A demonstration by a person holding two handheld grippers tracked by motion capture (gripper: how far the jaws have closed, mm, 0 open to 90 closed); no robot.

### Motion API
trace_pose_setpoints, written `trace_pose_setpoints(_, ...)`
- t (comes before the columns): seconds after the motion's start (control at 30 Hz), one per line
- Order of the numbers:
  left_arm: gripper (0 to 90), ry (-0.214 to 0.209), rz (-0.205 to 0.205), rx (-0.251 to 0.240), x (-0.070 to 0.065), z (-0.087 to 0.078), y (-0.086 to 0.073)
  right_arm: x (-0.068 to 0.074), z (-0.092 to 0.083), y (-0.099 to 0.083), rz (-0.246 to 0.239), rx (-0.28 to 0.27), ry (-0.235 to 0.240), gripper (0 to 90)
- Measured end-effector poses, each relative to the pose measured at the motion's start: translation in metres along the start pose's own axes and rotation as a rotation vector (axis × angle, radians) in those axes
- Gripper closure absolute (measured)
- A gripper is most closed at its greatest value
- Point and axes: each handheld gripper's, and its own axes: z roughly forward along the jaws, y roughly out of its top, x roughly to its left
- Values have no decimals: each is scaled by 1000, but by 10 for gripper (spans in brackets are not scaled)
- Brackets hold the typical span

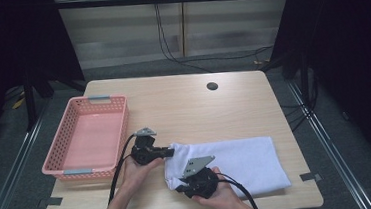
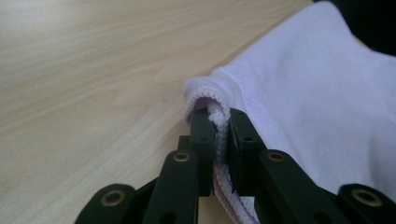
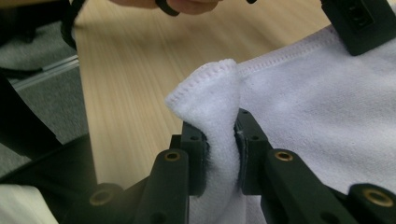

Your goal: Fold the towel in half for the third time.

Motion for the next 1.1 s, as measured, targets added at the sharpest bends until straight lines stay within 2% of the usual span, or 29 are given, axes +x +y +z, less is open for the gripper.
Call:
trace_pose_setpoints(0.17, 823, -3, -19, -47, -1, -20, 13, -2, -17, 15, 25, -72, 12, 766)
trace_pose_setpoints(0.23, 824, -18, -37, -72, -1, -27, 20, -1, -25, 25, 18, -103, 8, 766)
trace_pose_setpoints(0.37, 826, -7, -31, -87, -7, -42, 37, 1, -39, 42, -9, -146, -2, 766)
trace_pose_setpoints(0.43, 826, 16, -10, -94, -11, -52, 46, 1, -44, 52, -6, -167, 11, 767)
trace_pose_setpoints(0.53, 826, 45, -3, -113, -17, -70, 62, 1, -50, 70, -9, -219, 22, 768)
trace_pose_setpoints(0.63, 826, 67, 47, -101, -22, -87, 78, 7, -57, 87, -23, -271, 24, 767)
trace_pose_setpoints(0.73, 826, 90, 63, -115, -30, -96, 89, 8, -61, 98, -16, -318, 41, 767)
trace_pose_setpoints(0.8, 824, 115, 83, -101, -34, -93, 91, 8, -61, 100, -9, -333, 44, 767)
trace_pose_setpoints(0.93, 821, 83, 74, -73, -32, -68, 87, 6, -59, 85, 23, -339, 14, 766)
trace_pose_setpoints(1.0, 816, 81, 92, -56, -36, -52, 84, 2, -62, 71, 52, -338, 1, 765)
trace_pose_setpoints(1.03, 815, 67, 90, -50, -37, -45, 83, 0, -64, 65, 64, -335, -6, 766)
trace_pose_setpoints(1.07, 814, 67, 90, -50, -37, -45, 83, 0, -64, 65, 64, -335, -6, 766)
trace_pose_setpoints(1.1, 814, 48, 94, -49, -42, -33, 83, -2, -67, 58, 70, -332, -11, 765)
